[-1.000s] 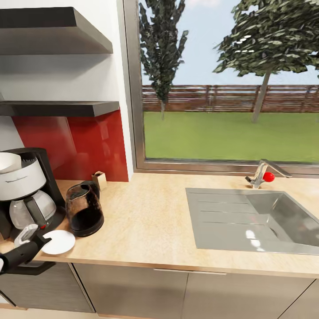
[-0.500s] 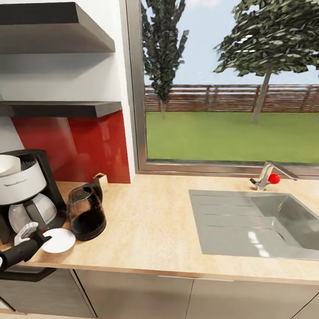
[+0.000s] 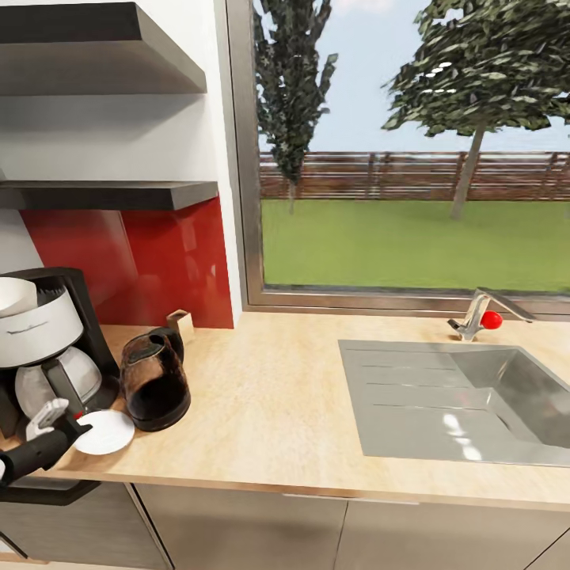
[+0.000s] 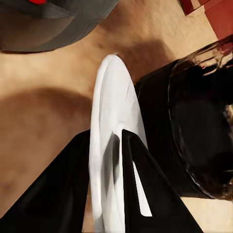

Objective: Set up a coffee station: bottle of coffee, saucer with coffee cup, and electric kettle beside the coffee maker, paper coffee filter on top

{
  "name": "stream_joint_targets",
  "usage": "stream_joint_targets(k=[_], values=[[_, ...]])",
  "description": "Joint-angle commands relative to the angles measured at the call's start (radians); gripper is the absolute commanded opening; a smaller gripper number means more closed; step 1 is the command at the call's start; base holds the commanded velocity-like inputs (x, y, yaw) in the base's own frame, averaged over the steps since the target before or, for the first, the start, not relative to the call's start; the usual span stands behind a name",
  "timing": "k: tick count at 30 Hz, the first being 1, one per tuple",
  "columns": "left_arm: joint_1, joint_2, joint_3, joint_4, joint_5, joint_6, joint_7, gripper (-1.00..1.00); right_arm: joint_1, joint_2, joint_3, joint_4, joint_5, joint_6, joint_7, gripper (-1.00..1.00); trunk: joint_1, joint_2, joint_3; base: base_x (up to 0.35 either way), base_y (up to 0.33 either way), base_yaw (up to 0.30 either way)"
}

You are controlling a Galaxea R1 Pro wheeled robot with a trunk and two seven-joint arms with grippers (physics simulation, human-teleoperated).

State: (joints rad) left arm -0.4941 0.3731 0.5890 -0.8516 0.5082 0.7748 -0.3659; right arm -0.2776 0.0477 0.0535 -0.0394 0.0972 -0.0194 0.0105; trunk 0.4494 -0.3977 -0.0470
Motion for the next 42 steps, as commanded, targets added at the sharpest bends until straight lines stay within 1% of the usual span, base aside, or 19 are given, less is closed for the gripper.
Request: stream_joint_targets(k=[1, 6, 21, 22, 42], values=[[-0.001, 0.000, 0.003, 0.007, 0.002, 0.007, -0.004, -1.00, -0.001, 0.000, 0.004, 0.001, 0.007, -0.002, 0.000, 1.00, 0.001, -0.002, -0.002, 0.000, 0.000, 0.000], [-0.001, -0.001, 0.002, 0.023, 0.004, 0.004, -0.005, -1.00, -0.001, 0.000, 0.005, 0.001, 0.007, -0.002, 0.000, 1.00, 0.001, -0.002, -0.002, 0.000, 0.000, 0.000], [-0.001, -0.002, 0.004, 0.025, 0.006, 0.001, -0.005, -1.00, -0.001, 0.000, 0.005, 0.001, 0.007, -0.002, 0.000, 1.00, 0.001, -0.002, -0.002, 0.000, 0.000, 0.000], [-0.001, -0.002, 0.004, 0.025, 0.006, 0.001, -0.005, 1.00, 0.000, 0.000, 0.005, 0.001, 0.007, -0.002, 0.000, 1.00, 0.001, -0.002, -0.002, 0.000, 0.000, 0.000], [-0.001, 0.000, 0.004, 0.025, 0.004, 0.001, -0.002, 1.00, -0.001, 0.000, 0.005, 0.001, 0.007, -0.002, 0.000, 1.00, 0.001, -0.002, -0.002, -0.003, 0.000, 0.000]])
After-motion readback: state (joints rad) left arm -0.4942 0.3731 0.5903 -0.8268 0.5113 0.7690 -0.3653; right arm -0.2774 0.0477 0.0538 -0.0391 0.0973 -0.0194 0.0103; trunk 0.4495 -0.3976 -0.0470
